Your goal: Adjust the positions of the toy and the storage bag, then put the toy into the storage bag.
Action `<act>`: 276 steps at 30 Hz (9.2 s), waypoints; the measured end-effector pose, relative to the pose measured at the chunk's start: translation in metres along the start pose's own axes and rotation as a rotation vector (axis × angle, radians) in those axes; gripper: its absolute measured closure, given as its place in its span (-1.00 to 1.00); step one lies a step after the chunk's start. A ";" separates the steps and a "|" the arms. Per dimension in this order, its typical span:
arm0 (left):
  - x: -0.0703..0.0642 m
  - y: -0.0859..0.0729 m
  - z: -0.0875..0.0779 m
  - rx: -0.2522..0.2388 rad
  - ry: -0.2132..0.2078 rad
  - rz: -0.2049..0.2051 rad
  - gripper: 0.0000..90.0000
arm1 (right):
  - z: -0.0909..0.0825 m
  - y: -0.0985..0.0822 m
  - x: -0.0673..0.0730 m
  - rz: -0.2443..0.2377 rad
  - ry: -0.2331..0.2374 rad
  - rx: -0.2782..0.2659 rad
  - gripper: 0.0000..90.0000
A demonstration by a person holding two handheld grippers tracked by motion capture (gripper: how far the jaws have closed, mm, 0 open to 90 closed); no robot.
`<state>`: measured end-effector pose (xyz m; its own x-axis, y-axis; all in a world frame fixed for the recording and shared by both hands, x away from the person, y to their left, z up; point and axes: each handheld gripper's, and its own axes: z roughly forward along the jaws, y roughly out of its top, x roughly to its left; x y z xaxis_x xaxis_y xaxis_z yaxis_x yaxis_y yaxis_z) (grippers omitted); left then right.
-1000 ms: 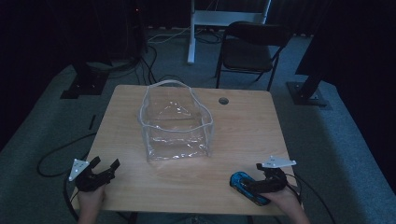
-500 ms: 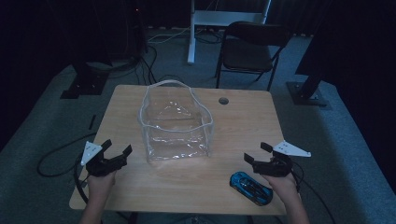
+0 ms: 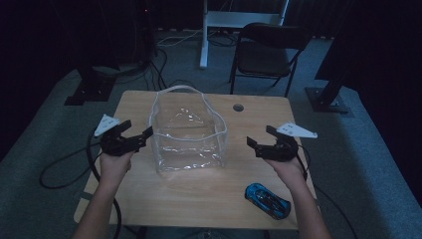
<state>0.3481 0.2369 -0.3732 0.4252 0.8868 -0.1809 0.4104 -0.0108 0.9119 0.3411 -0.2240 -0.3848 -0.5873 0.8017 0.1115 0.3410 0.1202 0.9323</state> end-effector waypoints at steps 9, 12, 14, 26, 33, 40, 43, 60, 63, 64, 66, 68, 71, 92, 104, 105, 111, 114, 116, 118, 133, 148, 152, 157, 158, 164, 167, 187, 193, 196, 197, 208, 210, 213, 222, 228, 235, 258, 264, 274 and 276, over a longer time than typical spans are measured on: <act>-0.008 0.035 0.037 0.195 0.041 -0.002 -0.68 | 0.034 0.041 0.010 -0.022 0.030 0.035 -0.77; -0.008 0.041 0.047 0.250 0.047 -0.007 -0.68 | 0.049 0.054 0.012 -0.021 0.051 0.066 -0.72; -0.009 0.044 0.053 0.277 0.059 -0.006 -0.66 | 0.059 0.061 0.014 -0.037 0.049 0.092 -0.69; -0.015 0.048 0.077 0.427 0.094 0.001 -0.17 | 0.122 0.072 0.031 -0.088 0.042 0.291 -0.36; -0.018 0.048 0.080 0.455 0.132 0.011 0.40 | 0.142 0.070 0.040 -0.103 -0.006 0.374 0.58; -0.021 0.049 0.073 0.434 0.206 0.052 0.87 | 0.133 0.067 0.028 -0.053 -0.071 0.374 0.94; -0.019 0.049 0.070 0.419 0.188 0.036 0.88 | 0.125 0.067 0.022 -0.040 -0.071 0.360 0.94; -0.124 0.062 0.096 0.376 -0.020 0.177 0.87 | 0.021 0.061 -0.037 -0.005 -0.177 0.288 0.94; -0.148 0.060 0.109 0.379 -0.063 0.200 0.87 | -0.003 0.054 -0.055 0.012 -0.221 0.283 0.94; -0.156 0.059 0.112 0.386 -0.072 0.214 0.87 | -0.010 0.052 -0.061 0.020 -0.235 0.283 0.94; -0.170 0.057 0.120 0.390 -0.093 0.223 0.87 | -0.022 0.048 -0.072 0.032 -0.257 0.286 0.94; -0.181 0.056 0.125 0.397 -0.109 0.234 0.87 | -0.034 0.043 -0.081 0.053 -0.270 0.273 0.94; -0.201 0.053 0.131 0.395 -0.132 0.251 0.87 | -0.050 0.034 -0.091 0.072 -0.285 0.257 0.94; -0.240 0.036 0.136 0.369 -0.165 0.312 0.55 | -0.075 -0.001 -0.102 0.106 -0.267 0.232 0.45; -0.215 0.046 0.106 0.141 -0.235 0.230 -0.80 | -0.101 -0.007 -0.080 0.114 -0.120 -0.058 -0.76; -0.212 0.046 0.102 0.129 -0.236 0.230 -0.80 | -0.104 -0.008 -0.077 0.114 -0.109 -0.062 -0.76; -0.185 0.037 0.077 0.054 -0.215 0.280 -0.80 | -0.118 -0.014 -0.055 0.049 -0.068 -0.075 -0.76; -0.170 0.025 0.064 0.004 -0.197 0.312 -0.80 | -0.126 -0.020 -0.045 0.027 -0.063 -0.088 -0.76; -0.160 0.016 0.056 -0.024 -0.186 0.311 -0.80 | -0.131 -0.025 -0.040 0.021 -0.058 -0.099 -0.76; -0.151 0.008 0.048 -0.025 -0.176 0.311 -0.80 | -0.136 -0.031 -0.035 0.016 -0.057 -0.103 -0.76; -0.073 -0.060 0.006 -0.026 -0.069 0.203 -0.80 | -0.144 -0.093 -0.007 0.001 -0.074 -0.035 -0.76; -0.019 -0.148 -0.021 -0.005 0.052 0.079 -0.80 | -0.077 -0.160 -0.011 -0.049 0.033 0.293 -0.77; -0.012 -0.157 -0.022 0.031 0.059 0.060 -0.80 | -0.061 -0.163 -0.008 -0.091 0.067 0.356 -0.77; -0.007 -0.159 -0.021 0.030 0.048 0.024 -0.80 | -0.041 -0.163 0.000 -0.171 0.111 0.485 -0.77; -0.006 -0.160 -0.021 0.031 0.047 0.021 -0.80 | -0.037 -0.163 0.001 -0.194 0.108 0.519 -0.77; 0.000 -0.161 -0.020 0.031 0.047 -0.001 -0.80 | -0.023 -0.164 0.003 -0.220 0.135 0.608 -0.77; 0.003 -0.162 -0.021 0.033 0.044 -0.019 -0.80 | -0.021 -0.166 0.003 -0.222 0.129 0.629 -0.77; 0.009 -0.162 -0.024 0.029 0.053 -0.058 -0.79 | -0.040 -0.174 -0.004 -0.206 0.131 0.486 -0.43; 0.009 -0.163 -0.023 0.032 0.053 -0.059 -0.80 | -0.054 -0.178 -0.006 -0.133 0.135 0.346 -0.43; 0.009 -0.163 -0.023 0.033 0.052 -0.059 -0.80 | -0.058 -0.179 -0.005 -0.123 0.132 0.285 -0.43; 0.009 -0.163 -0.023 0.033 0.052 -0.059 -0.80 | -0.058 -0.179 -0.005 -0.123 0.132 0.285 -0.43; 0.012 -0.164 -0.024 0.027 0.055 -0.071 -0.80 | -0.068 -0.176 -0.002 -0.094 0.144 0.057 -0.41; 0.012 -0.164 -0.024 0.028 0.055 -0.073 -0.80 | -0.070 -0.174 -0.001 -0.091 0.158 0.027 -0.41; 0.012 -0.164 -0.024 0.030 0.056 -0.071 -0.79 | -0.073 -0.172 0.001 -0.081 0.173 -0.020 -0.41; 0.013 -0.164 -0.025 0.023 0.062 -0.073 -0.80 | -0.084 -0.161 0.008 -0.076 0.155 -0.138 -0.41; 0.012 -0.164 -0.025 0.028 0.058 -0.075 -0.80 | -0.094 -0.148 0.015 -0.089 0.139 -0.207 -0.41; 0.013 -0.164 -0.025 0.025 0.056 -0.083 -0.79 | -0.105 -0.135 0.014 -0.068 0.111 -0.298 -0.41; 0.013 -0.166 -0.023 0.040 0.060 -0.080 -0.80 | -0.143 -0.071 0.002 -0.121 0.027 -0.426 -0.41; 0.014 -0.166 -0.024 0.038 0.062 -0.083 -0.80 | -0.149 -0.059 -0.001 -0.131 0.012 -0.438 -0.41; 0.014 -0.167 -0.022 0.047 0.060 -0.082 -0.80 | -0.149 -0.050 -0.008 -0.121 0.012 -0.441 -0.42; 0.014 -0.167 -0.022 0.050 0.060 -0.080 -0.80 | -0.148 -0.048 -0.009 -0.125 0.008 -0.442 -0.41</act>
<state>0.2679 0.2609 -0.5201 0.3414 0.9117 -0.2285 0.4812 0.0392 0.8757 0.2214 -0.3242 -0.3795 -0.6100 0.7923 -0.0103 -0.0780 -0.0471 0.9958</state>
